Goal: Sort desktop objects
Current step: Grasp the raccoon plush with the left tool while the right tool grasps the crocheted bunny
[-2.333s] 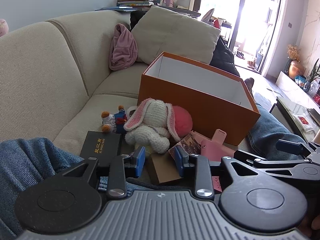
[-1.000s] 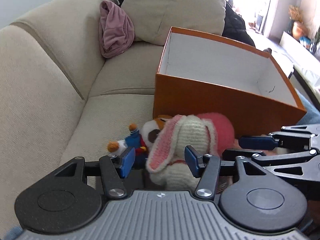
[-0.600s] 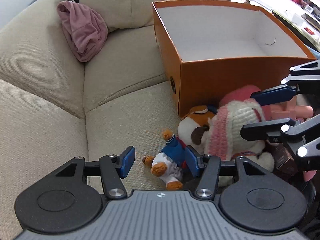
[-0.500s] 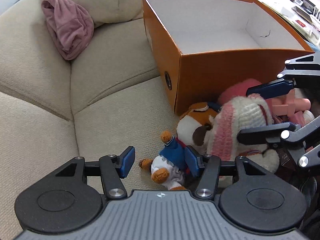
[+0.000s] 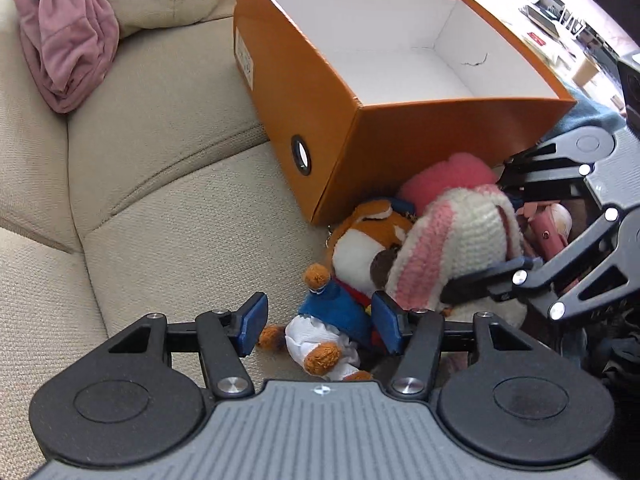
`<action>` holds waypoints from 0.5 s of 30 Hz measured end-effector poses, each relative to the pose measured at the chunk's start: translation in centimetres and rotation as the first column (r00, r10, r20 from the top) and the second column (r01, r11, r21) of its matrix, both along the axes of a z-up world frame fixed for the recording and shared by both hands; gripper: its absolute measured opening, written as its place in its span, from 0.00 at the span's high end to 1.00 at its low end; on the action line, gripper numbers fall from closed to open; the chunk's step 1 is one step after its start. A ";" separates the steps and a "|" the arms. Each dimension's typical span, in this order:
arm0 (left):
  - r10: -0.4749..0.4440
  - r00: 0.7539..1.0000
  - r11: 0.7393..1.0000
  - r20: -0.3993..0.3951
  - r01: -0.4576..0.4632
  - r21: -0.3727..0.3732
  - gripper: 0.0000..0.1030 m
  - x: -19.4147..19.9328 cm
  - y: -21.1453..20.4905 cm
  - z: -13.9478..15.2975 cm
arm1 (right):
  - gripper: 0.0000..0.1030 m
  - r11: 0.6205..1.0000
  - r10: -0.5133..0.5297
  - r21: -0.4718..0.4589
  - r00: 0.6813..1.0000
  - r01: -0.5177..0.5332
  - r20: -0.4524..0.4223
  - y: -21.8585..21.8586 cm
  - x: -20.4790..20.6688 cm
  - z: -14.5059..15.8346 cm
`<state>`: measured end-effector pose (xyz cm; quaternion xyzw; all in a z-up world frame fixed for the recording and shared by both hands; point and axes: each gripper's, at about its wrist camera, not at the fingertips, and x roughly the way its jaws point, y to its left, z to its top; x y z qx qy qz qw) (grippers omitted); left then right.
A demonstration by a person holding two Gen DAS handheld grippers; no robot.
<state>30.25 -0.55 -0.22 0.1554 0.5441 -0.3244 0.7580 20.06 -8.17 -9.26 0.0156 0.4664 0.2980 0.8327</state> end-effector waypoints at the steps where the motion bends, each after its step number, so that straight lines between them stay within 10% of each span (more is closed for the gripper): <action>1: -0.007 1.000 1.000 -0.010 0.007 0.001 0.35 0.0 -0.2 -0.2 | 0.53 1.000 -0.007 0.003 1.000 0.007 -0.004 -0.1 0.0 0.1; 7: -0.034 0.998 0.993 -0.062 0.041 0.114 0.35 -0.3 -3.1 -2.9 | 0.55 0.999 -0.035 0.014 0.999 0.035 0.035 -1.3 -0.8 1.9; 15: 0.118 0.993 0.990 0.022 -0.120 0.078 0.50 -3.4 -2.0 2.1 | 0.55 0.992 -0.094 0.086 0.994 0.089 0.051 -5.4 -2.7 5.4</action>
